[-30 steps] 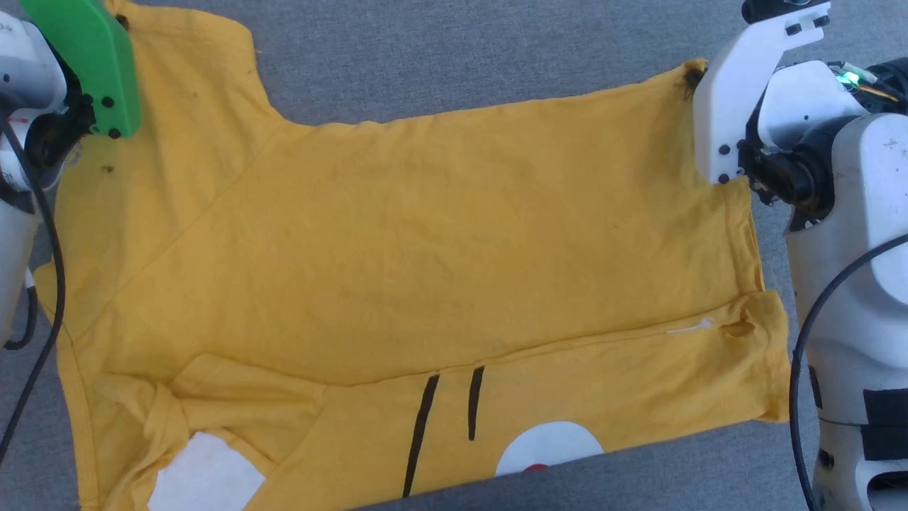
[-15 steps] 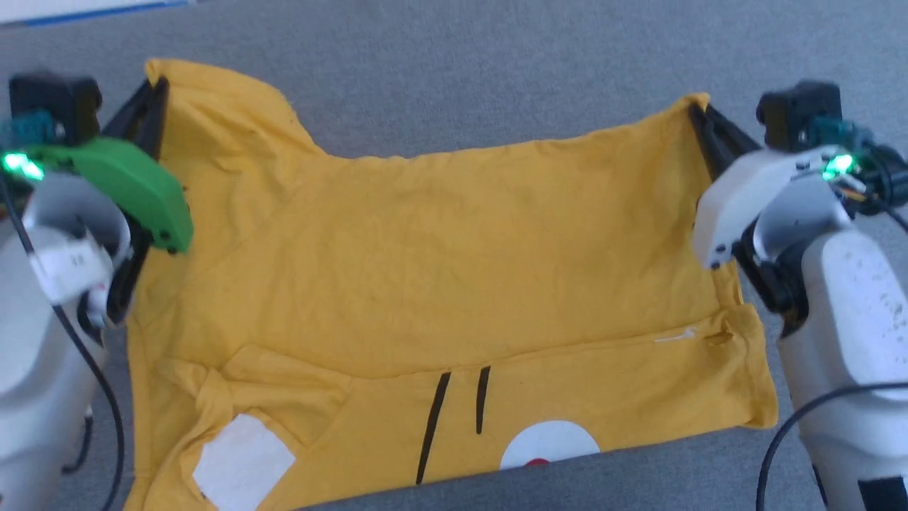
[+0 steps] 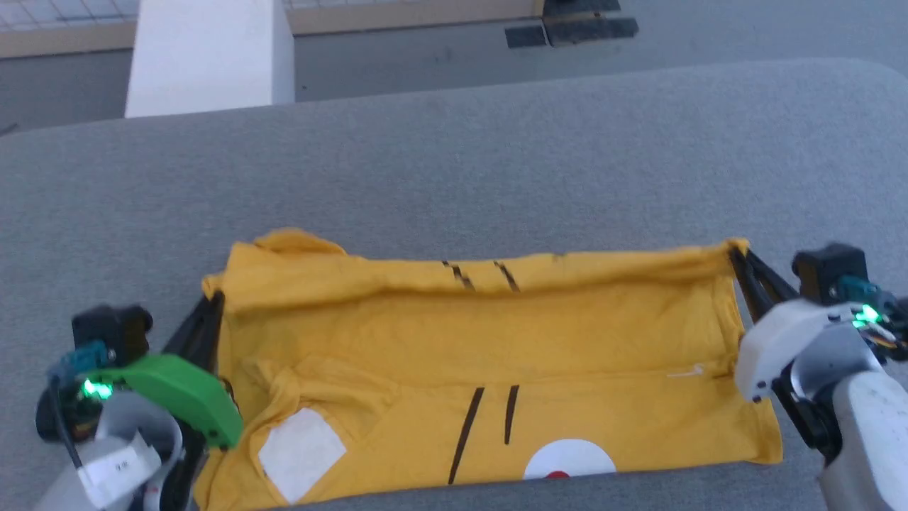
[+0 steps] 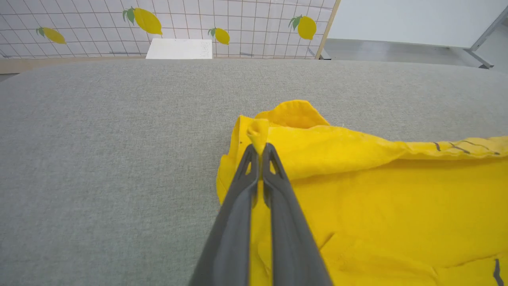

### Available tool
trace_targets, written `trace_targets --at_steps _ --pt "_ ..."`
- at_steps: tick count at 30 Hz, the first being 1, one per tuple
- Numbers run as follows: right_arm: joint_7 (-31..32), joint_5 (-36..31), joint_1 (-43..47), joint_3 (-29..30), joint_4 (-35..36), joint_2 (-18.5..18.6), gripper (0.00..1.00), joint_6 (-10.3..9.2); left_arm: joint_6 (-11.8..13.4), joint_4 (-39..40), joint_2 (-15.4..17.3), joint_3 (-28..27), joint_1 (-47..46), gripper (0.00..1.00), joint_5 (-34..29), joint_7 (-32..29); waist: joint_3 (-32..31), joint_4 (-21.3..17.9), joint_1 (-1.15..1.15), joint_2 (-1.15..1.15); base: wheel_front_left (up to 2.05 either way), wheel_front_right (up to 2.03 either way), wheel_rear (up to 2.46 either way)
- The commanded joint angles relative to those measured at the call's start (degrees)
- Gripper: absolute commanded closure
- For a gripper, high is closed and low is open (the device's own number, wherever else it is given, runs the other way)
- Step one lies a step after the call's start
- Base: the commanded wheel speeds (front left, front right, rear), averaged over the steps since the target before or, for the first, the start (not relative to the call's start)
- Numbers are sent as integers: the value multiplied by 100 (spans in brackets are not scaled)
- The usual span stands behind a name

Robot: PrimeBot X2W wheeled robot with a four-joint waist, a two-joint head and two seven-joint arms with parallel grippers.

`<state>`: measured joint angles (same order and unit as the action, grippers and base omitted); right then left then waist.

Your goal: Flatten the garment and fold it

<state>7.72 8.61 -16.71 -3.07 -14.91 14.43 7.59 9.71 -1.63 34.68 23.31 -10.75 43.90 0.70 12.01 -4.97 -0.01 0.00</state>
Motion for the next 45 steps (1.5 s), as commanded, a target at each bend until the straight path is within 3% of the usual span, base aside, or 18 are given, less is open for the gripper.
trace_targets --at_steps 1,7,13,21,22,23,24,35,45 --pt "81 -6 165 59 36 60 100 -10 51 102 -28 -5 245 100 87 48 -342 330 1 0 0 0 0" --pt "747 33 673 139 62 255 100 -10 131 322 -172 134 1046 100 351 45 -434 471 1 0 0 0 0" --pt "1545 237 953 -23 -48 481 100 -10 0 165 -334 375 1436 100 509 10 -415 541 1 0 0 0 0" --pt "2382 367 1070 54 -160 350 98 -10 -176 -382 -467 644 1440 100 523 -101 -403 524 1 0 0 0 0" --pt "2420 369 1085 97 -140 313 18 -10 -160 -428 -488 631 1430 85 521 -65 -411 522 1 0 0 0 0" --pt "2445 368 1104 136 -122 287 0 -10 -143 -458 -501 621 1425 51 512 -32 -422 520 1 0 0 0 0" --pt "2450 366 1133 186 -84 263 0 -10 -138 -474 -522 601 1421 0 519 14 -437 522 1 0 0 0 0" --pt "1726 497 1698 1007 777 -272 0 -10 30 -338 -809 283 1171 0 147 1127 -670 624 1 0 0 0 0" --pt "491 297 1855 1758 1247 -1043 0 -10 104 -435 -1245 -292 459 0 -1218 1427 -874 637 1 0 0 0 0"
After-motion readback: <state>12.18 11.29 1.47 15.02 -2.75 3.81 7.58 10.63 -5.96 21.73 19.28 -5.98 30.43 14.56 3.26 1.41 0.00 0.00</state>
